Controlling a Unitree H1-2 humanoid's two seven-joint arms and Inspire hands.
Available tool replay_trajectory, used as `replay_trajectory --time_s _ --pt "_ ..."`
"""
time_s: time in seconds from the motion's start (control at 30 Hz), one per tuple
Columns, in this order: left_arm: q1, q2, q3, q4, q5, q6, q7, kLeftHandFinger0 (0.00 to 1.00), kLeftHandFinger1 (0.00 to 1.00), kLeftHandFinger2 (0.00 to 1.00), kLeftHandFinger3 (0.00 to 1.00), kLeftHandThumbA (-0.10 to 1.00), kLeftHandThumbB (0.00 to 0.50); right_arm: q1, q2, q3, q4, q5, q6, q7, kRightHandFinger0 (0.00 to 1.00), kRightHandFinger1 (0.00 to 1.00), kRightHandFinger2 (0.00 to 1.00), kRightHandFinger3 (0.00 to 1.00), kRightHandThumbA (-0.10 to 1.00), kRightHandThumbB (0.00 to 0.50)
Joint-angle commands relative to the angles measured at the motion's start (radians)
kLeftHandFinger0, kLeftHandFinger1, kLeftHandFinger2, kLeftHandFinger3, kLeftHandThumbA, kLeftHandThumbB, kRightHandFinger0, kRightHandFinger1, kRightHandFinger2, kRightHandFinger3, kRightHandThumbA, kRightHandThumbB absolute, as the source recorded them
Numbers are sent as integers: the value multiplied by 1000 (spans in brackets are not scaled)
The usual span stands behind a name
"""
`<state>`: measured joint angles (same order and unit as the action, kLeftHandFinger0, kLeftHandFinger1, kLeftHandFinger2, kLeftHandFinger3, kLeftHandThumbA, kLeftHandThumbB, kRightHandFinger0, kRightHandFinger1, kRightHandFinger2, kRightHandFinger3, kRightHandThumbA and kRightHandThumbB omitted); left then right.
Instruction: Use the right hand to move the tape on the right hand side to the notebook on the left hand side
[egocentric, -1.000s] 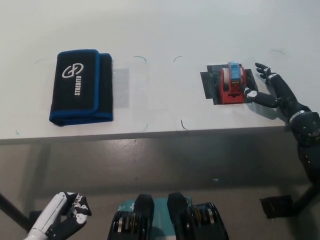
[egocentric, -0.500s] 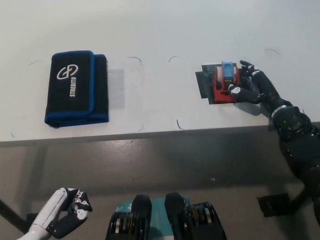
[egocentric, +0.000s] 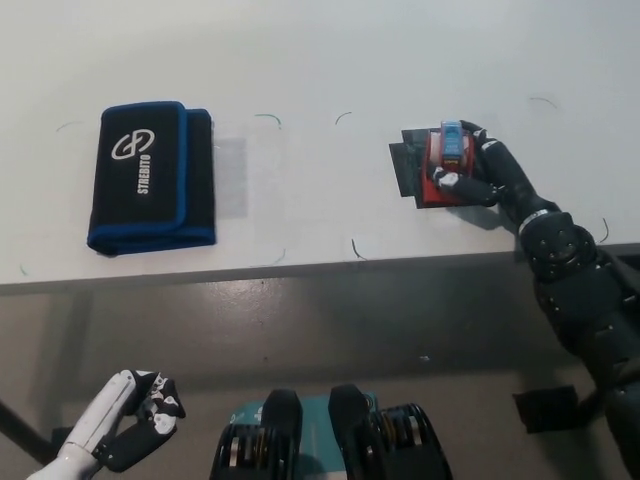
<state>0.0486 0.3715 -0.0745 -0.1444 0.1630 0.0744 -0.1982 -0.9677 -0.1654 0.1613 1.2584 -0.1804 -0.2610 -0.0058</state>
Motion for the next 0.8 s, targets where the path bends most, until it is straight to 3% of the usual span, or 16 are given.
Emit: replay_trajectory --time_s 0.0,0.2,0.3,0.33,0.43,0.5,0.57,0.6,0.77 --pt "-20 21 4 -34 10 8 -15 216 199 286 428 -12 72 -44 127 29 8 -4 -32 69 1000 1000 1000 1000 749 410" --pt "-28 21 7 -25 3 -7 -21 211 192 279 428 -22 71 -58 188 38 -1 -5 -64 81 1000 1000 1000 1000 770 454" --pt "-35 22 7 -25 2 -12 -24 198 182 268 433 -34 66 -67 220 70 -4 -36 -75 64 1000 1000 1000 1000 783 441" --pt "-35 23 7 -26 3 -12 -25 204 188 273 436 -29 68 -66 222 73 -5 -36 -76 62 1000 1000 1000 1000 765 469" --pt "-38 31 7 -29 9 -12 -29 214 196 286 437 -27 66 -69 250 74 -1 -15 -101 82 1000 1000 1000 1000 755 443" --pt "-44 32 5 -28 8 -15 -32 211 192 281 429 -41 63 -69 269 90 -15 -32 -96 55 1000 1000 1000 1000 793 499" --pt "-46 35 4 -32 13 -11 -35 215 197 288 428 -22 64 -67 275 107 -21 -47 -99 39 1000 1000 1000 1000 819 492" --pt "-46 35 6 -33 10 -10 -37 208 190 278 424 -20 67 -60 285 109 -43 -38 -108 57 1000 1000 1000 1000 778 432" --pt "-48 37 8 -39 12 7 -41 195 181 269 417 -18 70 -48 303 119 -63 -30 -116 64 1000 1000 1000 1000 787 431"
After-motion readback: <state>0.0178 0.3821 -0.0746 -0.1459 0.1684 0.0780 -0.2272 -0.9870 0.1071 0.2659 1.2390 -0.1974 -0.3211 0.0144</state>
